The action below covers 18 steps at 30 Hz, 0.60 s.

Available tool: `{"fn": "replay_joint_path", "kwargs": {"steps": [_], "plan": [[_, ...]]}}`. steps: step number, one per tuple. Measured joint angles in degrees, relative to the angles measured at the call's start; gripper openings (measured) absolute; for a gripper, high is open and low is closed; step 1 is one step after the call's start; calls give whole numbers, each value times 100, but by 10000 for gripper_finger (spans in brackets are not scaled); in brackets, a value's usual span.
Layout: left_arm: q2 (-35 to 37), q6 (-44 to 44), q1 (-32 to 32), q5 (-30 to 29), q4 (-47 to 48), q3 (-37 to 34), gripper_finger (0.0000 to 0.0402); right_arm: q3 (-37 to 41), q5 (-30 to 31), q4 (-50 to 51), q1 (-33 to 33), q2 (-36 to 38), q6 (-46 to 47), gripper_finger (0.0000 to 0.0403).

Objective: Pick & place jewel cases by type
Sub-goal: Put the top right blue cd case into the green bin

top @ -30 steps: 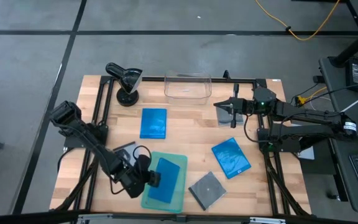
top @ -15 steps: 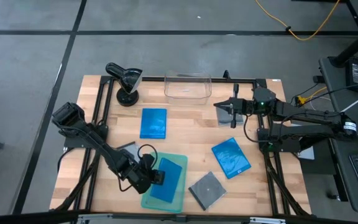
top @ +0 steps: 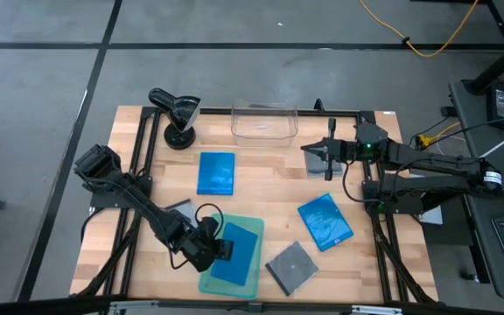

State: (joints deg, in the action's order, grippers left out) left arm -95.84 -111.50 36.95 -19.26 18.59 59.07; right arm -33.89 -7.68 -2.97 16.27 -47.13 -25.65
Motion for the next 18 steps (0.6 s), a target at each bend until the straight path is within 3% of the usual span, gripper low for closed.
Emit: {"fn": "replay_joint_path", "kwargs": {"steps": [10,18], "plan": [[27,23,-4,260,-37,46,182,0,0,151,0,0,0,6],[32,131,-105,867,54,349,204,0,0,167,0,0,-11,6]]}}
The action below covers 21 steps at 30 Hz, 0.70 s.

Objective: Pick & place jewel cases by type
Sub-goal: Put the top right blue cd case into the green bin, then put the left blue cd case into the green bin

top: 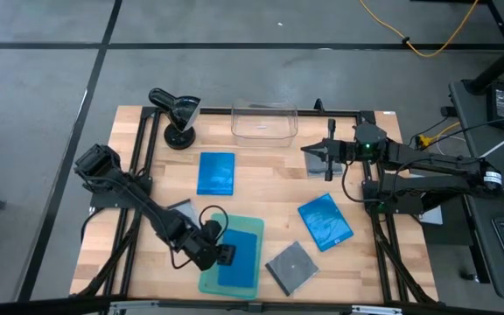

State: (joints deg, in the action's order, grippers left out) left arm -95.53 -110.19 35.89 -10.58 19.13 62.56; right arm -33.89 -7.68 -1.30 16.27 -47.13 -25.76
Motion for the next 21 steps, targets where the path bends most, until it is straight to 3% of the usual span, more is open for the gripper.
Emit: {"fn": "replay_joint_path", "kwargs": {"steps": [5,10,16,21], "plan": [[2,79,-15,512,697,195,201,0,0,-2,0,0,-2,6],[31,153,-22,610,1677,567,201,0,0,0,0,0,-2,6],[225,423,-185,248,2653,916,200,0,0,3,-2,0,73,6],[574,378,-352,-367,3492,980,200,0,-7,20,35,-168,774,6]]}}
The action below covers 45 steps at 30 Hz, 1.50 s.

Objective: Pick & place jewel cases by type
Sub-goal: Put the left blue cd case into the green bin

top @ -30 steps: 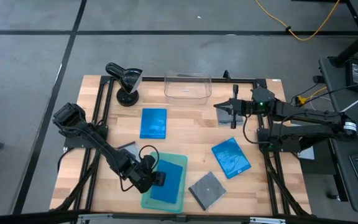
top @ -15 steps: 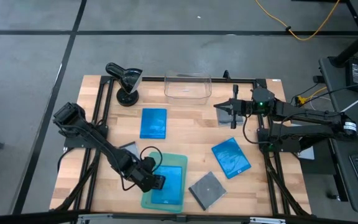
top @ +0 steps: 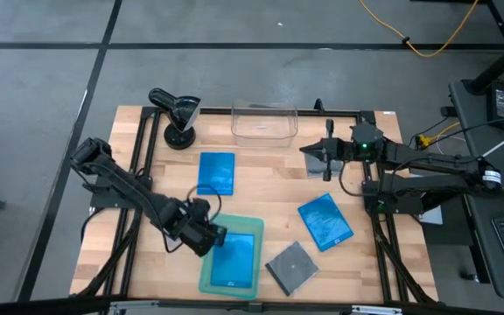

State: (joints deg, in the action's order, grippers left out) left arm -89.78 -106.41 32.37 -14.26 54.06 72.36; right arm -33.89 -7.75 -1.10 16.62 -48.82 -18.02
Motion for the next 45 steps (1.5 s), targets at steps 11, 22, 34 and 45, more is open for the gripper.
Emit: {"fn": "replay_joint_path", "kwargs": {"steps": [11,22,34,45], "plan": [[811,255,-794,-715,1446,2,200,0,-815,-169,143,-1027,276,6],[1237,824,-1943,-1158,2850,-65,200,2,-1639,-752,1045,-1350,-299,6],[2675,2620,-3065,-558,518,-2728,200,2,-1488,-969,1064,-1405,-322,6],[3058,4230,-4130,-222,-554,-3926,56,2,-1220,-1029,1058,-1413,-7,6]]}}
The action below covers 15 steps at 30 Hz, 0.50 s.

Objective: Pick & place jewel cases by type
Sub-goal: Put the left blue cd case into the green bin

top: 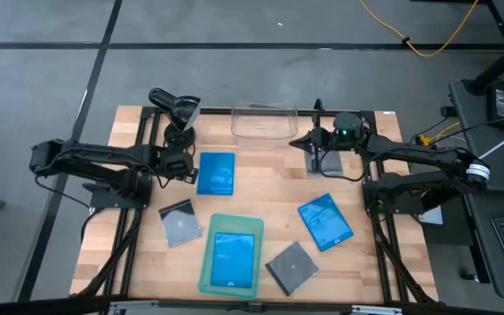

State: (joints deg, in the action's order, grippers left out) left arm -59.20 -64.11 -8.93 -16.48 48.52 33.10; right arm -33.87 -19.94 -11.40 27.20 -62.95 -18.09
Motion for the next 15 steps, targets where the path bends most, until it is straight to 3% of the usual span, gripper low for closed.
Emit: {"fn": "replay_joint_path", "kwargs": {"steps": [3,15], "plan": [[-32,367,-323,22,-489,-139,10,0,0,2,0,-80,10,6],[-905,912,-1028,432,-1876,-375,2,0,-7,-12,2,-859,109,6]]}}
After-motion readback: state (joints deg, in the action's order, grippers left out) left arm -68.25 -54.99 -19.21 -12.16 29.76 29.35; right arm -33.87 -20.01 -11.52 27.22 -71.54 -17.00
